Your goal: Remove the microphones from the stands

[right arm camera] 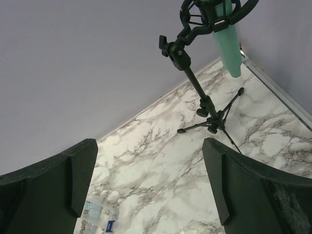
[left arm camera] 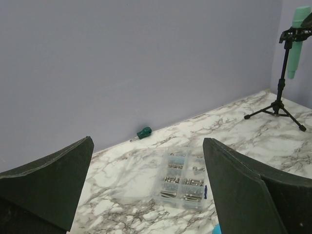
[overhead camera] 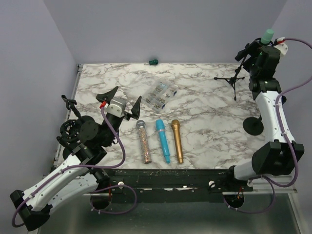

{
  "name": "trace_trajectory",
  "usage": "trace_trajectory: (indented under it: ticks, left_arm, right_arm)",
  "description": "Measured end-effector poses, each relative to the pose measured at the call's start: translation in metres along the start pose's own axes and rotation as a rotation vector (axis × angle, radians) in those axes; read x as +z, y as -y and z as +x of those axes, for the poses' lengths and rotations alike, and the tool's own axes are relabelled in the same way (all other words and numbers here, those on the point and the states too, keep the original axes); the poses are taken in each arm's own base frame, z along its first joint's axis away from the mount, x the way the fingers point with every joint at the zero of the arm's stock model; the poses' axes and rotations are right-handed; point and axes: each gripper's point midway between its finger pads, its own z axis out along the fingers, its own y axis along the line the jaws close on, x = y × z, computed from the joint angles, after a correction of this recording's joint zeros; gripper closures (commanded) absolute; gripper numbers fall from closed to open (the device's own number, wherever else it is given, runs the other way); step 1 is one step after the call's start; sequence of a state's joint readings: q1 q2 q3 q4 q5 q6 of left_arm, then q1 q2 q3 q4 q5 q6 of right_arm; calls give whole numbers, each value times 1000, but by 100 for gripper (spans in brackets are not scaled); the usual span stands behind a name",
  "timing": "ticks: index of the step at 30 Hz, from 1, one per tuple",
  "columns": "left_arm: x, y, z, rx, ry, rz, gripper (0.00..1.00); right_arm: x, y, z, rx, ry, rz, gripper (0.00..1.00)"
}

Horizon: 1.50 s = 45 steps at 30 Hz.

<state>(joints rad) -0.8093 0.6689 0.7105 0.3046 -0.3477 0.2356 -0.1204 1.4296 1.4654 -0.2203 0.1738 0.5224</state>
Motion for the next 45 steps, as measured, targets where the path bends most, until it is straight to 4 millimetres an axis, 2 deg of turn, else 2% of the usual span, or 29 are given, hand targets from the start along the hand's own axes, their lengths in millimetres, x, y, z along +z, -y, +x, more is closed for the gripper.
trace_trajectory:
  ticks: [4, 12, 17, 19, 23, 26, 28, 37, 40, 45]
  left_arm:
    - [0, 0, 1, 3, -2, 1, 1]
    - [1, 2, 2, 5, -7, 5, 2]
    - [1, 2, 3, 5, -7, 5, 1]
    - [2, 2, 3, 6, -8, 5, 2]
    - [2, 2, 3, 6, -8, 5, 1]
    - [2, 2, 3, 6, -8, 5, 2]
    - [2, 3, 4, 7, -11, 6, 1]
    - [5, 6, 11, 14, -30, 12, 2]
    - [7, 8, 14, 17, -39, 16, 1]
    - [9, 10, 19, 22, -51, 20, 1]
  right_arm:
    - [20, 5, 16, -57, 12, 69, 6]
    - [55, 30, 26, -107, 89, 219, 7]
    - [80, 36, 20, -119, 141, 290, 7]
    - [84, 35, 17, -120, 153, 296, 7]
    - [89, 37, 16, -128, 182, 300, 15]
    - [93, 44, 30, -146, 180, 298, 16]
    - [98, 49, 48, -175, 161, 298, 16]
    - [135, 70, 111, -322, 88, 338, 16]
    - [149, 76, 121, -362, 81, 365, 19]
    - [165, 82, 126, -417, 95, 395, 22]
